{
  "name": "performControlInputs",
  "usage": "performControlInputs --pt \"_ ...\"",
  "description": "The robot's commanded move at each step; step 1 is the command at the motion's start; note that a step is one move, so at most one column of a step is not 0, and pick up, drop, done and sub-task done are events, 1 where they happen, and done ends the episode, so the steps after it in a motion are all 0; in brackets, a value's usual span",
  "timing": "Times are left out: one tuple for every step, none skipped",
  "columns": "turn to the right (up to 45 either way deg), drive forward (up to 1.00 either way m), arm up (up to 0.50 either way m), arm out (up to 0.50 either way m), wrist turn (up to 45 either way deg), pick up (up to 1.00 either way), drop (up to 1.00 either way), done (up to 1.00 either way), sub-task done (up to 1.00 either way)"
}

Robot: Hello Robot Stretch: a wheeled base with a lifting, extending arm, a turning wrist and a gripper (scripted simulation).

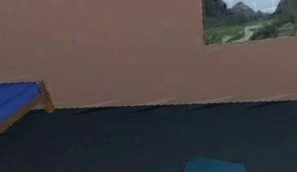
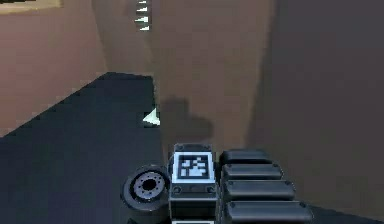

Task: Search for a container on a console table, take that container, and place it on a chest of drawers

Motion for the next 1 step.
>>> performControlInputs --pt "-45.0 0.0 0.0 0.0 0.0 0.0 0.0 0.0 0.0"
